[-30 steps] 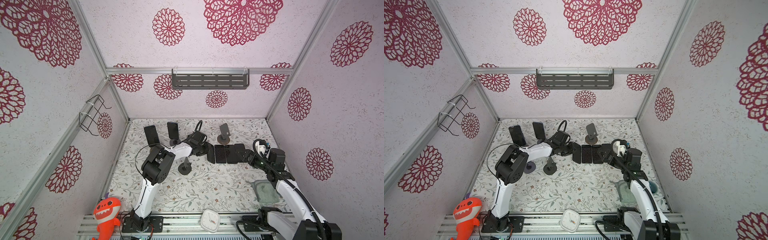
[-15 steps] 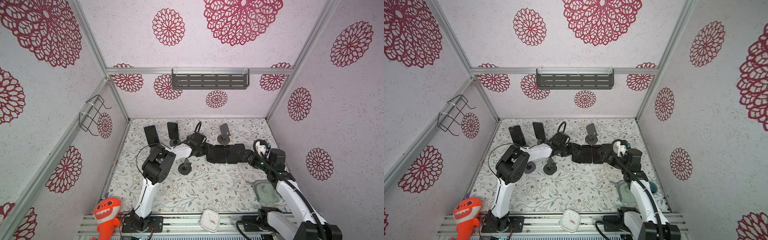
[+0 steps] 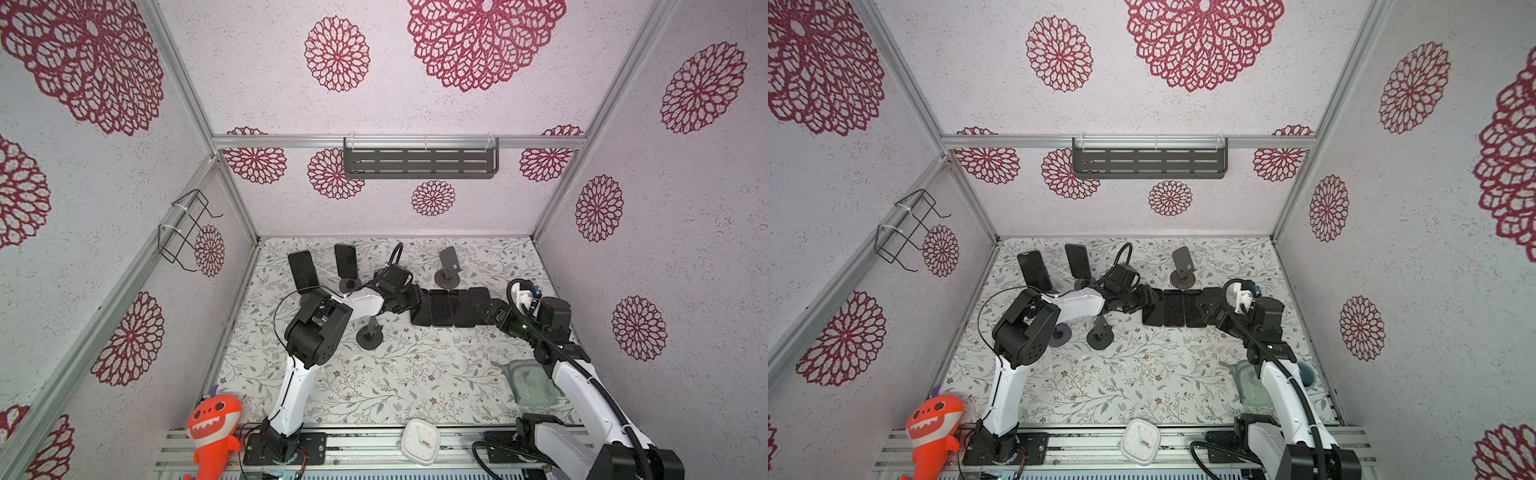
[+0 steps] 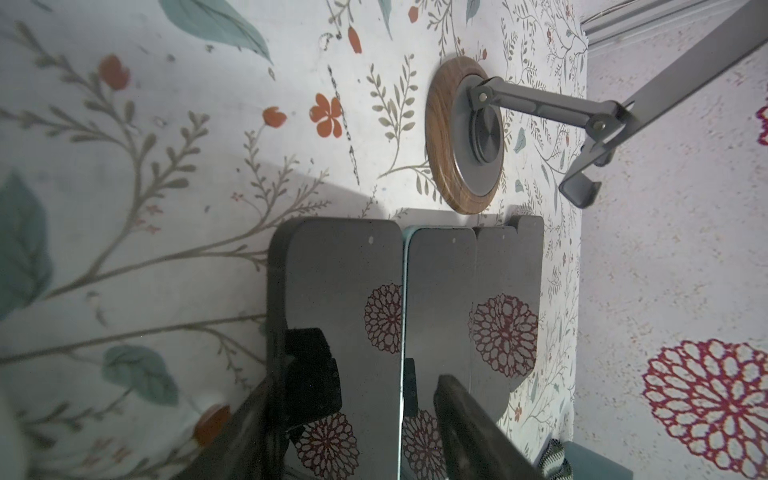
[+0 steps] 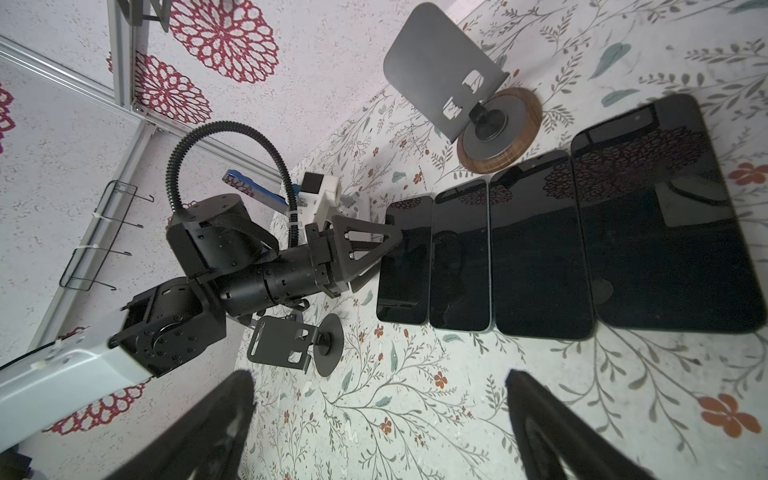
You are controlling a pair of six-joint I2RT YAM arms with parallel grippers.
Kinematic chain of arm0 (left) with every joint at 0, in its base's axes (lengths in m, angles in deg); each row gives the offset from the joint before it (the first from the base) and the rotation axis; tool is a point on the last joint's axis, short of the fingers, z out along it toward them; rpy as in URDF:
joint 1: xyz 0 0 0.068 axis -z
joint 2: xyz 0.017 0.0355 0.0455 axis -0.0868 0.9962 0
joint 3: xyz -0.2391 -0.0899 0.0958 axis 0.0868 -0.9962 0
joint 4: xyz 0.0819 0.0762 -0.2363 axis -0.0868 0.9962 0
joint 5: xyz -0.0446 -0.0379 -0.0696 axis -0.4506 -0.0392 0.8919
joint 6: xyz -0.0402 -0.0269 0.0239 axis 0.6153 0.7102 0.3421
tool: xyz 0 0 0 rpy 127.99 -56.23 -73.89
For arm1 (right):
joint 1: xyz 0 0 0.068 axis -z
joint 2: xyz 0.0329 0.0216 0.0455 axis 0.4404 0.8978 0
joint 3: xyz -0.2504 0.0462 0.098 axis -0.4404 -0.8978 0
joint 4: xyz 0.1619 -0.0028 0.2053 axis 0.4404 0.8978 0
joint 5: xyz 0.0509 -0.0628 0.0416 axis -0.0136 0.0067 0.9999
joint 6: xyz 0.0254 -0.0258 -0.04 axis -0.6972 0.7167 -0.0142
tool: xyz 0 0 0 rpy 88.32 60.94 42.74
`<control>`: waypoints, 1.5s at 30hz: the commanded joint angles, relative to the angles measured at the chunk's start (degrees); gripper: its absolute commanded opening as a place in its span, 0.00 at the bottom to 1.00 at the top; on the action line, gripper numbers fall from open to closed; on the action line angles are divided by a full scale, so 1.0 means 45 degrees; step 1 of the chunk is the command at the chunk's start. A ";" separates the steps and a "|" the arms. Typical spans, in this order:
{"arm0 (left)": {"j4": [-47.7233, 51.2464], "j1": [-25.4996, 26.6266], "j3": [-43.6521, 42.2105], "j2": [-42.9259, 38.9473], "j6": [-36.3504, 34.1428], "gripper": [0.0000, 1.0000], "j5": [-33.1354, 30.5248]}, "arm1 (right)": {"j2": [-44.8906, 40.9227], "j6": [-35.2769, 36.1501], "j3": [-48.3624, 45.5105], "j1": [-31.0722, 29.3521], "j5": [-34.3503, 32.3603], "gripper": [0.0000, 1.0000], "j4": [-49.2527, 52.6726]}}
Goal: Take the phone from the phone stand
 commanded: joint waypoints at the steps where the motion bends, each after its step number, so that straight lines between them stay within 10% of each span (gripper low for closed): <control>1: 0.1145 0.0010 -0.0287 0.0467 0.0002 0.73 -0.0406 | -0.0203 0.0341 -0.0097 0.0049 -0.0089 0.97 -0.0165; 10: 0.1858 0.0065 -0.0140 0.0355 -0.0457 0.93 -0.0943 | -0.0162 0.0350 -0.0103 0.0049 -0.0098 0.98 -0.0209; 45: 0.3928 0.1158 0.0662 -0.1371 -0.2594 0.92 -0.3890 | 0.0169 0.0398 -0.0027 0.0034 -0.0584 0.97 0.0011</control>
